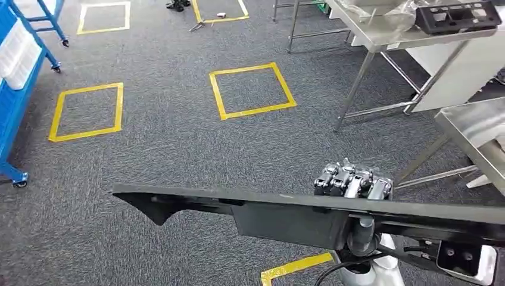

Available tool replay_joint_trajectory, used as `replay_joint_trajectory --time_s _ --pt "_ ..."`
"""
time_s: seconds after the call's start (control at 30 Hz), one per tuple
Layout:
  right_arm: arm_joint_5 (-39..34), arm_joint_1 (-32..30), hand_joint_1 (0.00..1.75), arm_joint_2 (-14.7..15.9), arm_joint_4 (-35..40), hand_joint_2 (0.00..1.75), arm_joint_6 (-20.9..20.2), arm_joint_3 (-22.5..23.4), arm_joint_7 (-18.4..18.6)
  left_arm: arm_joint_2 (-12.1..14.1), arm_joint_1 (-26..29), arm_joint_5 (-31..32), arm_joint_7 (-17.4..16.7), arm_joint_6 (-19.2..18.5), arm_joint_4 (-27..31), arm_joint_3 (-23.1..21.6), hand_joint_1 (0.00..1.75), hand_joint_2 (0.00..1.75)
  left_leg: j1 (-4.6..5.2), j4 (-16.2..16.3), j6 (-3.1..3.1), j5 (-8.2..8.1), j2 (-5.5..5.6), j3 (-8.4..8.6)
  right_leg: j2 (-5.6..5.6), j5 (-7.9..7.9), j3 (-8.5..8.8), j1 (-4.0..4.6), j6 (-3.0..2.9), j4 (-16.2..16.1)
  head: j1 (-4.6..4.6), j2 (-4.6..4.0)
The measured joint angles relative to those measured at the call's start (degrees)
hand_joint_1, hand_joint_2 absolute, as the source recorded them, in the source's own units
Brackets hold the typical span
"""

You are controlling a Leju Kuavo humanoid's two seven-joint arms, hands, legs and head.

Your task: Take the parts from the cabinet and place them on the table.

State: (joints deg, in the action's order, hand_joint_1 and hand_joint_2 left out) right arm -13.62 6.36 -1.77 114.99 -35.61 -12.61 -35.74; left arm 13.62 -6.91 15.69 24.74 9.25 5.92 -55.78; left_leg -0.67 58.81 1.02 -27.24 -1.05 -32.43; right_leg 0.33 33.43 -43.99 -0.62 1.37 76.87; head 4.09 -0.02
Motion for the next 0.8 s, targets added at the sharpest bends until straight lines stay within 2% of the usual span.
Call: replay_joint_trajectory --time_s 0.03,0.07,0.1,0.13,0.17,0.2,0.23,0.3,0.33,0.37,0.4,0.43,0.47,0.5,0.53,0.57,0.63,0.67,0.7,0.73,0.8 --pt "0.13 -0.32 1.75 0.0 0.0 1.75 -0.02 0.15 0.0 0.0 -0.01 0.05 0.0 0.04 0.0 -0.09 0.0 0.0 0.11 0.0 0.01 -0.07 -0.71 0.06 -0.04 -0.75 -0.17 -0.06 -0.04 0.14 0.0 0.0" --pt "0.2 -0.44 1.75 -0.02 0.0 1.75 -0.22 0.22 0.0 0.0 -0.05 0.02 0.0 0.22 0.0 -0.11 0.0 0.0 0.21 0.0 -0.01 -0.21 -1.36 0.18 -0.08 -2.61 1.14 -0.05 -0.19 -2.43 0.0 0.0" --pt "0.33 -0.45 1.75 -0.07 0.0 1.75 -0.31 0.35 0.0 0.0 -0.13 0.02 -0.02 0.46 0.0 -0.13 0.0 0.0 0.3 0.0 -0.04 -0.33 -1.97 0.38 -0.36 -4.93 3.53 0.02 -0.44 -6.91 0.0 0.0" --pt "0.48 -0.45 1.75 -0.11 0.02 1.75 -0.11 0.57 0.0 -0.02 -0.27 0.02 -0.11 0.66 0.0 -0.22 0.0 0.0 0.35 0.0 -0.15 -0.48 -2.49 0.63 -1.3 -7.17 6.58 0.2 -0.84 -12.37 0.0 0.0" --pt "0.72 -0.44 1.75 -0.2 0.07 1.75 0.29 0.81 0.0 -0.04 -0.37 0.02 -0.26 0.74 0.0 -0.31 0.0 0.0 0.39 -0.01 -0.36 -0.63 -2.94 0.94 -4.02 -7.61 9.01 0.73 -1.35 -17.1 0.0 0.0" --pt "1.11 -0.55 1.75 -0.24 0.15 1.75 0.91 1.14 0.0 -0.07 -0.39 0.02 -0.57 0.87 0.0 -0.57 0.0 0.0 0.76 -0.12 -0.69 -0.83 -3.41 1.07 -4.76 -7.32 9.22 1.05 -1.68 -17.43 -0.02 0.0" --pt "1.42 -0.62 1.75 -0.37 0.41 1.75 1.42 1.42 0.0 -0.09 -0.36 0.02 -0.78 0.87 0.0 -0.83 0.0 0.0 0.52 -0.23 -0.91 -0.83 -3.95 1.12 -3.91 -7.51 9.12 1.43 -1.86 -17.57 0.0 0.0" --pt "2.65 -1.45 1.75 -0.59 1.2 1.75 1.97 2.28 0.0 -0.46 -0.28 0.0 -1.25 0.87 0.0 -1.62 0.0 0.0 0.45 -0.77 -1.49 -0.89 -5.05 1.63 -2.66 -7.46 8.95 1.49 -2.25 -17.71 0.0 0.0" --pt "3.33 -1.89 1.75 -0.81 1.75 1.75 2.21 2.78 0.0 -0.7 -0.39 0.11 -1.36 0.9 0.02 -1.73 0.0 0.0 0.79 -0.99 -1.88 -1.06 -5.55 2.17 -1.9 -7.85 9.43 1.09 -2.64 -18.7 0.0 0.0" --pt "4.06 -2.41 1.75 -1.16 2.42 1.75 2.32 3.08 0.0 -0.88 -0.38 0.0 -1.55 1.01 0.02 -1.84 0.0 0.0 0.35 -0.15 -2.06 -1.82 -3.63 2.07 -1.55 -8.26 10.16 0.63 -2.74 -19.36 -0.02 0.0" --pt "4.44 -2.45 1.75 -1.36 2.84 1.75 2.43 3.15 0.0 -1.05 -0.38 0.0 -1.57 1.05 0.04 -1.95 0.0 0.0 0.34 2.51 -2.12 -3.59 -1.58 0.83 -1.02 -8.26 10.29 0.46 -3.02 -19.48 0.0 0.0" --pt "5.05 -2.45 1.75 -1.7 3.17 1.75 2.71 3.13 0.0 -1.24 -0.37 0.0 -1.64 1.05 0.04 -1.95 0.0 0.0 0.28 6.16 -2.2 -5.51 -0.54 -0.89 -0.63 -8.33 10.29 0.47 -3.13 -19.48 0.02 0.0" --pt "5.86 -2.74 1.75 -1.88 3.21 1.75 3.34 3.04 0.0 -1.49 -0.18 0.0 -2.03 1.09 0.04 -1.95 0.0 0.0 0.24 11.37 -2.33 -7.67 0.12 -3.5 0.09 -8.28 10.31 0.51 -3.21 -19.47 0.0 0.0" --pt "6.43 -3.07 1.75 -1.88 3.21 1.75 3.98 2.89 0.0 -1.73 0.09 0.0 -2.08 1.16 0.04 -1.95 0.0 0.0 0.18 15.66 -2.47 -8.86 0.47 -5.84 0.9 -8.24 10.27 0.55 -3.27 -19.39 0.0 0.0" --pt "6.63 -3.34 1.75 -1.88 3.21 1.75 4.64 2.73 0.0 -2.01 0.3 0.0 -2.36 1.22 0.04 -1.97 0.0 0.0 0.11 16.95 -2.54 -8.44 0.49 -6.79 1.7 -8.23 10.28 0.55 -3.26 -19.34 0.02 0.0" --pt "6.88 -3.46 1.75 -1.88 3.21 1.75 5.48 2.51 0.0 -2.31 0.36 0.0 -2.62 1.33 0.04 -1.97 0.0 0.0 -0.01 15.41 -2.6 -6.67 0.5 -6.41 2.49 -8.19 10.36 0.5 -3.19 -19.25 0.0 0.0" --pt "7.37 -3.46 1.75 -1.88 3.26 1.75 6.93 2.32 0.0 -2.6 0.18 0.0 -3.04 1.4 0.04 -2.03 0.0 0.0 -0.35 7.14 -2.74 -1.51 1.17 -3.05 3.88 -7.94 10.47 0.36 -2.81 -18.76 0.02 0.0" --pt "7.78 -3.56 1.75 -1.88 3.43 1.75 8.47 2.15 0.0 -2.73 0.19 0.0 -3.21 1.38 0.04 -2.17 0.0 0.0 -0.71 1.65 -2.82 0.86 2.84 -0.62 4.57 -7.59 10.42 0.26 -2.46 -18.22 0.0 0.0" --pt "8.24 -3.73 1.75 -1.88 3.7 1.75 9.82 1.97 0.0 -2.86 0.15 0.0 -3.43 1.27 0.04 -2.41 0.0 0.0 -0.74 0.41 -2.86 -0.35 4.78 -0.15 5.11 -7.25 10.05 0.55 -2.0 -17.61 0.0 0.0" --pt "8.66 -4.06 1.75 -1.88 4.07 1.75 10.85 1.75 0.0 -2.97 0.13 0.0 -3.54 1.14 0.04 -2.75 0.0 0.0 -0.63 0.5 -2.13 -0.16 3.98 -0.12 5.64 -7.31 9.73 0.42 -1.67 -17.48 0.0 0.0" --pt "8.5 -4.9 1.75 -1.84 4.83 1.75 11.67 1.38 0.0 -3.1 0.07 0.09 -3.67 0.92 0.04 -2.97 0.0 0.0 -0.06 0.48 -1.35 -0.13 3.29 -0.1 6.3 -7.51 9.57 0.12 -0.95 -17.77 0.0 0.0"
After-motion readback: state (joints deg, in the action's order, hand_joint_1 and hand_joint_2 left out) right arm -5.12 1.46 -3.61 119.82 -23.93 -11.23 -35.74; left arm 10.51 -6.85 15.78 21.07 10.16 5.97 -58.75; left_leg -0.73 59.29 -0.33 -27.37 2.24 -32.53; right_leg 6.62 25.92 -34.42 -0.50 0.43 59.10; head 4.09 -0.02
